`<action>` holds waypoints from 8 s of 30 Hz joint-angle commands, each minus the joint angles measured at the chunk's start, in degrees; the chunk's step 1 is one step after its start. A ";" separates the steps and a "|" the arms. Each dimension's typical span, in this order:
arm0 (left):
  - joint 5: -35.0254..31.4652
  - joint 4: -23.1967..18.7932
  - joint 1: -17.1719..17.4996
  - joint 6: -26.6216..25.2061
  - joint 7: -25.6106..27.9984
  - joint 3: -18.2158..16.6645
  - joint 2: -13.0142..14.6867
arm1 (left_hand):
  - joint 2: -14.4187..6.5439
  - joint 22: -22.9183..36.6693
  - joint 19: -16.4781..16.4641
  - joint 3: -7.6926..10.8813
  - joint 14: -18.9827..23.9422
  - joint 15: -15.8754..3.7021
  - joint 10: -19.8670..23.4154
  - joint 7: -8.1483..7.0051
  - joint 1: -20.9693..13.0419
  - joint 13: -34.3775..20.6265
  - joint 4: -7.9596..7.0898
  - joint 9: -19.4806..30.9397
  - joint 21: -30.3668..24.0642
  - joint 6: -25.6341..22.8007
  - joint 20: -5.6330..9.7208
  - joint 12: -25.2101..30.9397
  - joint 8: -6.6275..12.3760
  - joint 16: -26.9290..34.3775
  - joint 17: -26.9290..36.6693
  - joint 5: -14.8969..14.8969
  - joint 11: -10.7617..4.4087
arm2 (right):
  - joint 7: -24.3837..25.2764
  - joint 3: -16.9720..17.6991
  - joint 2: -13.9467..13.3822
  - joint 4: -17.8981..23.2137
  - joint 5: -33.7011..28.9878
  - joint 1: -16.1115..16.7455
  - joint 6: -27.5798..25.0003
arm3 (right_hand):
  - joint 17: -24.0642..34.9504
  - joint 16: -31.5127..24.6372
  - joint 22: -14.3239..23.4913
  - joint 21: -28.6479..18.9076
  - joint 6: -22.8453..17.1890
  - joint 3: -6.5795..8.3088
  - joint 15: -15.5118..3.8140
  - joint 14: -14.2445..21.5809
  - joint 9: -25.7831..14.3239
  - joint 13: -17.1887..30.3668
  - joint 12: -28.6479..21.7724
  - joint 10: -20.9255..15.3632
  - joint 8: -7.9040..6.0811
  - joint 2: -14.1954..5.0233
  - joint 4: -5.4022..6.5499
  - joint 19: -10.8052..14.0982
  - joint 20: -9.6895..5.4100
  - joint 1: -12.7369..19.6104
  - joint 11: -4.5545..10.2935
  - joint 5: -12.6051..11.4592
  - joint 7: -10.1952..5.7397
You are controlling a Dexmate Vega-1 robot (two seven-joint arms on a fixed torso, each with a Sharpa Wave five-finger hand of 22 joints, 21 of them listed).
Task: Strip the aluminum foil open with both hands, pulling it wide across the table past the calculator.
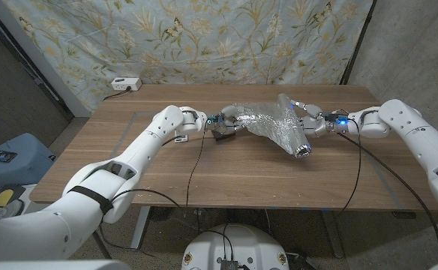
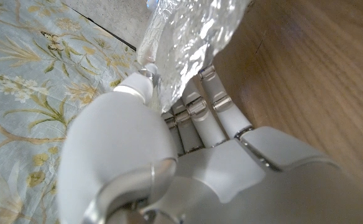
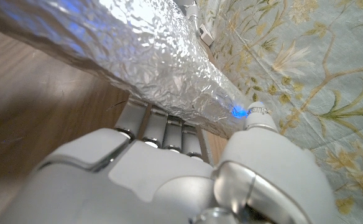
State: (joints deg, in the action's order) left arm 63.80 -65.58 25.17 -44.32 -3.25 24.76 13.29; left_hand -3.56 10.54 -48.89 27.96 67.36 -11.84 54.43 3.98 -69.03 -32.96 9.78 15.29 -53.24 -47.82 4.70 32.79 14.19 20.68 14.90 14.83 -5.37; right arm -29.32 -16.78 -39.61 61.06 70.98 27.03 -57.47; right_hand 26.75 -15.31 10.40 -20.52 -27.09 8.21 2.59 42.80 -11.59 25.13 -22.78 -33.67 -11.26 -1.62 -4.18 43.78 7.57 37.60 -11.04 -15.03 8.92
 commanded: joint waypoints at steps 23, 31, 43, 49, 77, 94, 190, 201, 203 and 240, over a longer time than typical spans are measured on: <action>5.20 -8.79 2.72 -1.46 5.57 -2.35 5.13 | -0.03 0.20 0.76 -0.41 0.44 -0.08 2.55 0.61 -2.59 1.97 -0.12 0.98 -2.25 -2.39 0.34 -0.01 -0.30 0.12 1.12 -1.13 -1.60 | -1.36 0.23 1.47 -1.06 0.13 -0.38 1.43 | 0.14 -0.02 0.04 0.53 0.17 -0.42 0.09 0.10 0.06 0.51 0.38 -0.09 -0.14 -0.61 -0.06 0.97 -0.03 -0.40 0.38 -1.00 3.05; 7.07 -11.67 3.70 -2.02 7.87 -3.10 6.68 | 0.02 0.12 0.71 -0.39 0.75 -0.20 2.86 0.60 -2.65 2.27 -0.14 1.11 -2.69 -2.50 0.41 0.10 -0.48 -0.10 0.93 -1.18 -1.64 | -1.50 0.05 1.60 -1.06 0.00 -0.55 1.40 | 0.15 0.07 0.05 0.81 0.23 -0.48 0.05 -0.06 0.10 0.58 0.52 -0.07 -0.12 -0.80 -0.11 0.87 -0.03 -0.32 0.37 -1.19 3.08; 9.08 -13.29 4.47 -1.69 9.22 -3.28 8.06 | 0.09 0.01 0.91 -0.42 1.06 -0.22 2.85 0.51 -2.47 2.43 -0.27 1.27 -3.14 -2.44 0.42 0.25 -0.81 -0.33 0.91 -1.18 -1.62 | -2.21 -0.66 1.86 -1.77 -0.60 -1.24 1.12 | 0.16 0.21 0.07 1.16 0.44 -0.86 0.13 -0.26 0.18 0.70 0.97 0.43 -0.04 -0.67 -0.13 1.00 -0.03 -0.50 0.36 -1.41 3.11; 9.79 -13.36 4.63 -1.35 9.46 -3.18 8.35 | 0.08 -0.03 0.99 -0.40 1.07 -0.10 2.75 0.58 -2.47 2.33 -0.28 1.37 -3.35 -2.37 0.42 0.39 -0.96 -0.36 1.10 -1.16 -1.72 | -3.59 -1.39 2.01 -2.53 -1.39 -1.90 1.28 | 0.16 0.47 0.05 1.26 1.34 -2.70 0.86 -0.74 0.21 0.81 1.47 1.01 0.18 1.07 0.72 1.86 0.50 -2.88 -0.63 -1.61 3.28; 12.42 -12.95 4.67 -0.81 11.19 -3.59 8.60 | 0.18 -0.16 1.34 -0.33 1.18 -0.18 2.56 0.51 -2.38 2.47 -0.27 1.75 -4.28 -2.42 0.59 0.79 -1.46 -0.85 1.39 -1.09 -1.81 | -8.65 -4.53 2.93 -7.89 -6.28 -6.26 1.35 | 0.48 0.84 -0.01 2.30 3.55 -8.09 3.62 -1.72 0.29 1.09 2.73 2.27 0.50 4.09 4.46 3.23 2.88 -10.86 -1.37 -3.82 3.29; 14.79 -16.40 6.38 -0.48 14.31 -4.94 10.11 | 0.14 -0.23 1.56 -0.37 1.35 -0.07 2.59 0.53 -2.41 2.73 -0.31 1.95 -4.94 -2.65 0.62 1.01 -1.69 -1.05 1.64 -1.10 -1.70 | -11.22 -5.63 3.51 -10.70 -9.23 -8.24 1.64 | 0.76 1.16 0.02 3.08 4.09 -9.88 3.94 -2.76 0.27 1.21 3.33 3.15 0.38 3.58 6.61 3.35 3.19 -14.34 -1.38 -5.11 3.16; 20.00 -26.66 5.10 -0.93 22.82 -4.71 18.69 | 0.14 -0.47 2.30 -0.09 1.71 -0.14 2.15 0.47 -2.25 2.97 -0.29 2.29 -6.99 -2.68 0.75 1.81 -2.37 -1.91 2.42 -1.08 -1.80 | -17.16 -0.04 3.47 -12.47 -5.80 -3.61 10.33 | 1.43 0.72 0.30 6.82 6.17 -5.37 -0.74 -3.98 -0.29 3.37 4.20 4.99 -0.67 -0.83 -4.68 3.58 -2.54 16.69 0.58 -6.13 3.42; 20.13 -27.24 4.65 -1.38 23.48 -5.02 19.68 | 0.21 -0.48 2.35 -0.07 1.73 -0.10 2.14 0.42 -2.31 2.99 -0.25 2.30 -7.20 -2.81 0.75 1.88 -2.36 -1.96 2.54 -1.08 -1.75 | -17.17 0.93 3.69 -13.28 -5.90 -3.51 11.48 | 1.41 0.71 0.31 6.88 5.69 -5.41 -0.89 -3.69 -0.34 3.50 3.98 4.58 -0.67 -0.79 -4.55 3.69 -2.59 17.31 0.71 -5.42 3.39; 20.14 -27.33 4.64 -1.34 23.50 -5.06 19.77 | 0.22 -0.49 2.29 -0.08 1.75 -0.12 2.23 0.41 -2.28 3.09 -0.27 2.29 -7.25 -2.78 0.77 1.87 -2.38 -1.97 2.54 -1.08 -1.76 | -17.10 1.10 3.81 -13.38 -5.84 -3.49 11.56 | 1.43 0.68 0.31 6.86 5.45 -5.40 -1.00 -3.60 -0.36 3.53 3.85 4.31 -0.73 -0.84 -4.50 3.76 -2.56 17.46 0.80 -5.26 3.38; 23.63 -31.57 6.72 -1.52 26.79 -6.83 23.71 | 0.33 -0.53 2.51 0.02 1.62 -0.13 2.12 0.37 -2.39 3.17 -0.23 2.28 -7.83 -2.90 0.77 2.02 -2.42 -2.13 2.98 -1.07 -1.74 | -14.86 3.59 3.79 -10.80 -3.80 -0.23 12.74 | 1.88 0.53 0.37 6.93 3.65 -5.31 -1.89 -2.82 -0.53 3.98 3.18 3.14 -0.67 -1.83 -3.88 4.22 -3.27 19.09 1.96 -2.95 3.23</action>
State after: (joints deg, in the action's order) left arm 86.25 -95.80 31.24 -45.89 22.48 18.33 35.77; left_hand -3.45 9.86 -46.55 27.62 68.38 -12.03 54.68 4.09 -71.31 -29.74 9.77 17.41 -60.82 -50.57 5.21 34.55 11.87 18.63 17.71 13.91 -5.12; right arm -45.04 -14.03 -35.39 49.03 66.26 25.47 -44.98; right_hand 28.39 -14.37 10.51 -13.47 -22.94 2.87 0.82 39.89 -11.86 28.83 -19.30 -29.97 -11.65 -3.34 -8.42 47.76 4.79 56.11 -9.37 -18.12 8.80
